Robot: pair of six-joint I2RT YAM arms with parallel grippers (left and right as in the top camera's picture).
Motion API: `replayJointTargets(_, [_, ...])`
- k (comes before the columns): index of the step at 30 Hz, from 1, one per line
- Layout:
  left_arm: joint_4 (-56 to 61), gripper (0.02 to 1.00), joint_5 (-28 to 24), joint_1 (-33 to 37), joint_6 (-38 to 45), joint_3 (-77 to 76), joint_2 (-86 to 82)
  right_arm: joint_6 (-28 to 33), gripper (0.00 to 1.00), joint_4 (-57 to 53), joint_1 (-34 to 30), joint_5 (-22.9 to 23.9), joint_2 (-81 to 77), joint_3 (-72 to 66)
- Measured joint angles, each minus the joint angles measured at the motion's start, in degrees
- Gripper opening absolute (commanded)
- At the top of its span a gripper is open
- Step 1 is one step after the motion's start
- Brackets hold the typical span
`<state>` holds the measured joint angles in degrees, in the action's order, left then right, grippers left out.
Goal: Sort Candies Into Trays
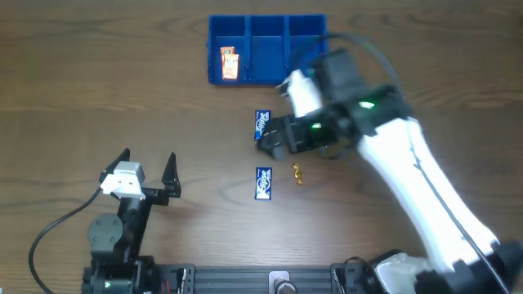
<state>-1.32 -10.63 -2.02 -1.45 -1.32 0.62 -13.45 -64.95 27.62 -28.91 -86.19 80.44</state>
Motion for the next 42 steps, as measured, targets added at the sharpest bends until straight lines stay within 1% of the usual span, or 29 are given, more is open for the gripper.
replayJointTargets(2, [0.0,0.998,0.0,0.0,0.0,0.0,0.0,-2.6,0.998,-0.2,3.6,1.6,-3.6,0.1])
replayJointTargets(3, [0.0,0.998,0.0,0.0,0.0,0.0,0.0,-4.5,0.998,-0.5,4.9,3.1,-4.9,0.1])
replayJointTargets(6, [0.0,0.998,0.0,0.0,0.0,0.0,0.0,-11.7,0.998,-2.4,9.6,9.6,-9.2,0.1])
replayJointTargets(8, [0.0,0.998,0.0,0.0,0.0,0.0,0.0,-15.7,0.998,-2.8,11.8,12.8,-10.7,0.1])
replayJointTargets(12, [0.0,0.998,0.0,0.0,0.0,0.0,0.0,-22.1,0.998,-2.6,15.5,17.4,-12.8,0.1])
replayJointTargets(14, [0.0,0.996,0.0,0.0,0.0,0.0,0.0,-24.4,0.998,-2.0,16.5,18.6,-13.9,0.0])
replayJointTargets(17, [0.0,0.998,0.0,0.0,0.0,0.0,0.0,-26.7,0.998,-0.1,16.7,20.0,-15.6,-1.0])
replayJointTargets(20, [0.0,0.998,0.0,0.0,0.0,0.0,0.0,-28.7,0.998,5.0,16.7,21.0,-16.6,-4.7])
replayJointTargets(25, [0.0,0.998,0.0,0.0,0.0,0.0,0.0,-31.1,0.998,9.5,16.8,21.3,-17.0,-10.5])
replayJointTargets(35, [0.0,0.998,0.0,0.0,0.0,0.0,0.0,-32.4,0.998,14.6,19.2,22.4,-19.8,-12.7])
replayJointTargets(42, [0.0,0.998,0.0,0.0,0.0,0.0,0.0,-33.2,0.998,16.7,19.5,23.7,-22.7,-12.8])
